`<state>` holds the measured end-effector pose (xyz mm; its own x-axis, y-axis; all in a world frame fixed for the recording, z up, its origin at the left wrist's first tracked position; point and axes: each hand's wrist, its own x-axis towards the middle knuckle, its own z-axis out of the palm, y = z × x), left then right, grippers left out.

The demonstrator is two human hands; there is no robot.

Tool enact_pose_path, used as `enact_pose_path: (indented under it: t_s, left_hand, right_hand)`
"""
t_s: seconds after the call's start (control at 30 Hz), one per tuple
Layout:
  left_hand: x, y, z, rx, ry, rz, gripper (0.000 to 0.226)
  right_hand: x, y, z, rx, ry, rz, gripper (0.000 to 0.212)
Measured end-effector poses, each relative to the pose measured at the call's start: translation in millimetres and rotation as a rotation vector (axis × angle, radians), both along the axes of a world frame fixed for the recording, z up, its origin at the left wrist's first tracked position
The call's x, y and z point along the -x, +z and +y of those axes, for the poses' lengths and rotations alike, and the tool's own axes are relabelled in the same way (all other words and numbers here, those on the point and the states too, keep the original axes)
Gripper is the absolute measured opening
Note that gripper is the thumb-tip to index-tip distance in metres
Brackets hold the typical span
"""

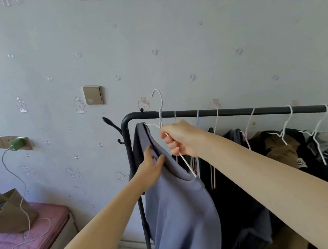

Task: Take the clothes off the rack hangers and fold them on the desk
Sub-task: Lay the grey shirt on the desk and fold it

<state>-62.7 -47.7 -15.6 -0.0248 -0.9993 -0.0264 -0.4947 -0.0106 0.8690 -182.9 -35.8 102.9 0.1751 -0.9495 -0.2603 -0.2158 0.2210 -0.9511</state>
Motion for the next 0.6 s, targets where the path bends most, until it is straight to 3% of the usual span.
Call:
enact_pose_path:
  t_s: [0.17,0.3,0.37,0.43,0.53,0.6]
  left_hand:
    - [0.6,17.8,-18.8,0.110,0.203,0.000,0.057]
    - [-3.0,26.0,-11.8,0.322,0.283,-0.412,0.048]
    - [-5.8,30.2,-8.2,0.472,0.341,-0.539,0.033]
    - [-13.7,34.0,-9.1,0.580,0.382,-0.555,0.021]
    - [-32.9,40.0,-12.8,0.641,0.376,-0.605,0.021]
    - [-44.3,45.5,-12.0,0.686,0.380,-0.627,0.018]
  right_hand:
    - [23.8,2.5,20.5,0.027,-0.014,0.161,0.038]
    - [35.6,0.8,31.6,0.155,-0.034,0.314,0.051]
    - [40.4,-0.2,34.1,0.218,-0.040,0.371,0.054]
    - [46.1,0.0,36.1,0.303,-0.042,0.499,0.051]
    - [53.7,-0.7,35.0,0.447,-0.090,0.738,0.040]
    - [56.3,-1.6,31.2,0.465,-0.108,0.749,0.035]
